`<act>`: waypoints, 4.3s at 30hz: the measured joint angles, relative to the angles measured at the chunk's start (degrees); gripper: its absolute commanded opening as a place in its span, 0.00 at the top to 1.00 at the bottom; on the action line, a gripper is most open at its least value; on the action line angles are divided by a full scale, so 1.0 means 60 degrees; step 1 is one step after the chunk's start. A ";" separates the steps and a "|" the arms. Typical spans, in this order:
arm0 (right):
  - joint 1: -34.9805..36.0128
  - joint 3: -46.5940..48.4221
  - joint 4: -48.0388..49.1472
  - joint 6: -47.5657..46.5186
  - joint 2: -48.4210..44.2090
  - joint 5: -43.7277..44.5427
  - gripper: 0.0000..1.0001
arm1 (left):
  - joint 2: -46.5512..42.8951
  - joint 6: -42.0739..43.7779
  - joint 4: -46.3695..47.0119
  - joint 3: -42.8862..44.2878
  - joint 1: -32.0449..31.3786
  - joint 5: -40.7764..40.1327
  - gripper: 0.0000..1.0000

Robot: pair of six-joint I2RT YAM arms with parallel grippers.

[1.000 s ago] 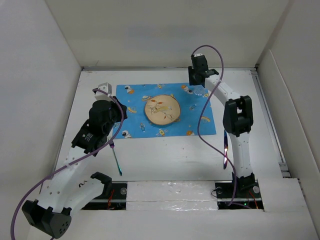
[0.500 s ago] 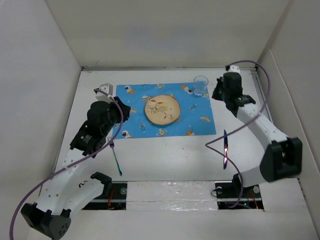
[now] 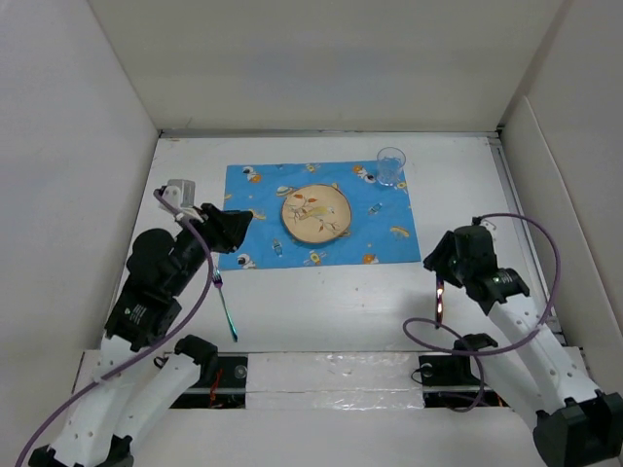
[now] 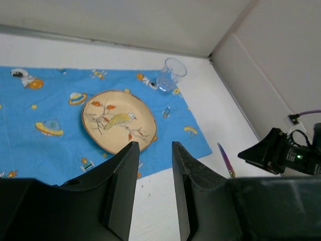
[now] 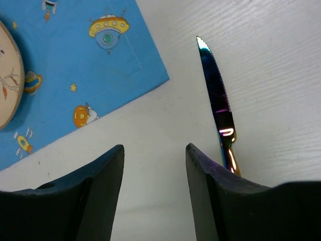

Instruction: Set the dinner table for one person

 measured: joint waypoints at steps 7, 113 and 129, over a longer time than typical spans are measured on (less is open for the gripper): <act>-0.0255 0.0852 -0.1501 0.0525 0.2339 -0.0208 0.43 | -0.1359 0.0138 0.0004 0.0004 -0.0015 -0.0321 0.68; 0.4248 0.2743 -0.2058 0.2444 0.7442 -0.0838 1.00 | -0.2127 0.0616 -0.0466 -0.0295 -0.0543 -0.0066 0.71; 0.6473 0.2677 -0.2364 0.2412 0.6455 0.0448 1.00 | -0.2131 0.0619 -0.0463 -0.0481 -0.0543 -0.0372 0.72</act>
